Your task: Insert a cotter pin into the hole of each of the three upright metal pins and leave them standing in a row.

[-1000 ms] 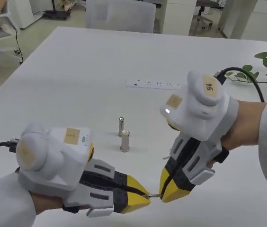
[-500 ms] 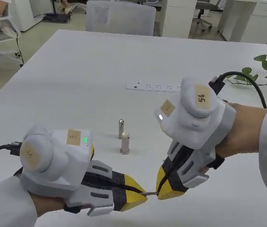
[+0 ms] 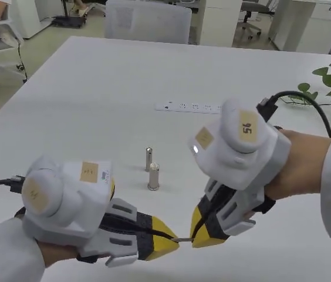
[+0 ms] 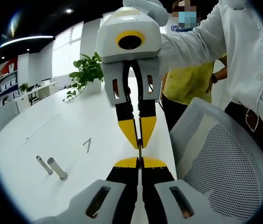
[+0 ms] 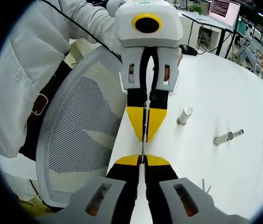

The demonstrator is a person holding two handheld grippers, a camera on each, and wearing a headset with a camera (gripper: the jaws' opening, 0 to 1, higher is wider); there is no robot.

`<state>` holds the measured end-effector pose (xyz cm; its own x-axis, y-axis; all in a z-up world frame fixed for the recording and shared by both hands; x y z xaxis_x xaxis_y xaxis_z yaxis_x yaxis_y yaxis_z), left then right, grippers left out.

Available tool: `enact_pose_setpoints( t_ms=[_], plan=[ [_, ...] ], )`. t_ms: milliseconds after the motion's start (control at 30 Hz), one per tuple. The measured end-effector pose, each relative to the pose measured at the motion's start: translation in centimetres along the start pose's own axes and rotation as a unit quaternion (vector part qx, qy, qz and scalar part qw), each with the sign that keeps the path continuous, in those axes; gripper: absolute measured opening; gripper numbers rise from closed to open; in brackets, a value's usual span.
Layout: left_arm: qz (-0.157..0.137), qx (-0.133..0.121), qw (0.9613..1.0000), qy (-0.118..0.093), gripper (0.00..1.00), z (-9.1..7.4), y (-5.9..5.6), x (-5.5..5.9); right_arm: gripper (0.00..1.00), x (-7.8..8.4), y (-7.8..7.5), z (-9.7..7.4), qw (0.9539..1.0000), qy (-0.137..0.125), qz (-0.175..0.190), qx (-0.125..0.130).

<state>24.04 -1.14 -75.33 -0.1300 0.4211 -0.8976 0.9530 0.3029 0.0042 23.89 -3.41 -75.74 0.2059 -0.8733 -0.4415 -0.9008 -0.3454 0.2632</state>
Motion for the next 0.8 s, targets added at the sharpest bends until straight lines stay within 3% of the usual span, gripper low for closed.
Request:
enact_pose_setpoints(
  t_ms=[400, 800],
  plan=[
    [0.013, 0.001, 0.9999, -0.001, 0.0, -0.1, -0.05, 0.0, 0.08, -0.02, 0.25, -0.02, 0.9999, -0.008, -0.001, -0.007],
    [0.005, -0.008, 0.9999, -0.008, 0.0, -0.11, 0.34, 0.03, 0.04, 0.07, -0.22, -0.2, 0.9999, -0.004, 0.002, 0.015]
  ],
)
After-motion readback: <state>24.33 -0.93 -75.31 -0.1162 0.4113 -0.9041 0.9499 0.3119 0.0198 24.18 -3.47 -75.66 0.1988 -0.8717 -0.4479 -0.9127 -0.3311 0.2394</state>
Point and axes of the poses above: the centre of the closed fingertips' face, and the gripper's own axes: z roughly forward along the fingers, y roughly to its left, x roughly out of its underside, the point moved 1 cm from there along -z, roughly backward along the fingers, and after that the axes turned 8 degrees about -x, right-handed, at the moved point
